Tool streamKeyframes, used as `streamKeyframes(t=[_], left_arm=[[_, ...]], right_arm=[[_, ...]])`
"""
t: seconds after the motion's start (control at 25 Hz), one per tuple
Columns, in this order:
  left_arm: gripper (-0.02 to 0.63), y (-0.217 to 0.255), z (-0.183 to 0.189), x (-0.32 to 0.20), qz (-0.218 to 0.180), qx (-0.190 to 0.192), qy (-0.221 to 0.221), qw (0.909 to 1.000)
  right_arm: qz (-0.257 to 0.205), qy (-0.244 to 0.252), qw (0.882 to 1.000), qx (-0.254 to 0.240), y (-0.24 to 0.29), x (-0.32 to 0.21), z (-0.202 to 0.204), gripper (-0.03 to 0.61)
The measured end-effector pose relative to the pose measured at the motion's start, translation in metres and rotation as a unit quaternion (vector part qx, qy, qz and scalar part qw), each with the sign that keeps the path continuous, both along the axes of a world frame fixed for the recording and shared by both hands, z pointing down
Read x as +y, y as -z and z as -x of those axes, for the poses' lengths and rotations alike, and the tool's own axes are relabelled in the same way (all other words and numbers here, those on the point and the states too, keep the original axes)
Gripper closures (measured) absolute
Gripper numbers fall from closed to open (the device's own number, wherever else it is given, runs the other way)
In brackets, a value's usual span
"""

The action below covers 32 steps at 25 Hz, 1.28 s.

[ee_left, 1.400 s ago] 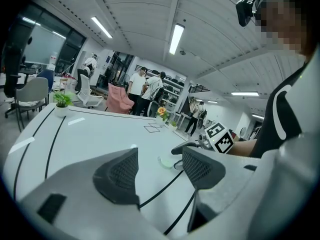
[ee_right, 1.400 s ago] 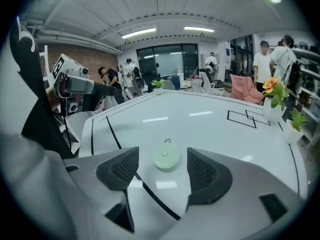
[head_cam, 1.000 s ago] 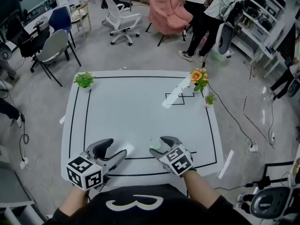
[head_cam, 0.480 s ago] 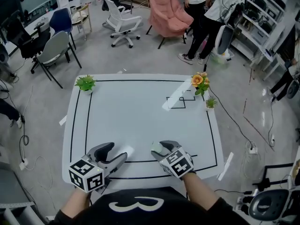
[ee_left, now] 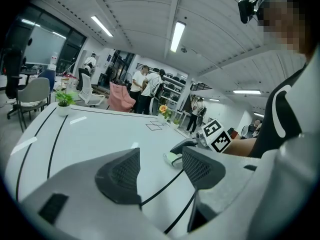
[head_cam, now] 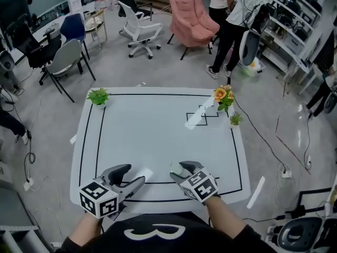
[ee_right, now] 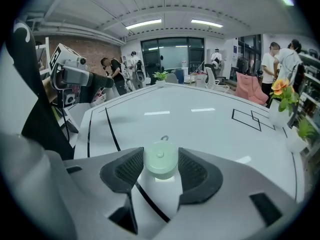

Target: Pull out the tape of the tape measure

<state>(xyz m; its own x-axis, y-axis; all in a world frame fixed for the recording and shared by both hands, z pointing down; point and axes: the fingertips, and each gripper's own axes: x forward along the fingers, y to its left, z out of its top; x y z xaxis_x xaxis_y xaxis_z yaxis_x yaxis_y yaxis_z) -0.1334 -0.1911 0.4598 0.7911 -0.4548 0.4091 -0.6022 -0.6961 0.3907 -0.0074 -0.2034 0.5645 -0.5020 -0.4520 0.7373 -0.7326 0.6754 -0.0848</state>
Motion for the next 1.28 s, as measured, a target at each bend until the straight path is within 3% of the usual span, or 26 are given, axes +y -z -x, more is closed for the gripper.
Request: streamKeyframes(t=[0.36,0.68,0.96,1.28], left_arm=[[0.348,0.007,-0.026,-0.003,0.003,-0.004,-0.001,1.0000],[0.348,0.033,-0.058,-0.011,-0.032,-0.012,-0.034,0.9989],[0.350,0.067,-0.079,-0.018,-0.056,0.019,-0.057,0.9966],[0.360,0.091,-0.118,0.006,-0.072,0.035,-0.144,0.9864]], right_arm=[[0.000,0.019,0.998,-0.067,0.043,0.004,-0.016,0.357],[-0.049,0.077,0.990,-0.107,0.109,0.000,-0.026,0.357],[-0.095,0.172,0.973,-0.121,0.161,0.015,-0.022,0.357],[-0.108,0.242,0.953,-0.147,0.192,0.036,-0.023,0.357]])
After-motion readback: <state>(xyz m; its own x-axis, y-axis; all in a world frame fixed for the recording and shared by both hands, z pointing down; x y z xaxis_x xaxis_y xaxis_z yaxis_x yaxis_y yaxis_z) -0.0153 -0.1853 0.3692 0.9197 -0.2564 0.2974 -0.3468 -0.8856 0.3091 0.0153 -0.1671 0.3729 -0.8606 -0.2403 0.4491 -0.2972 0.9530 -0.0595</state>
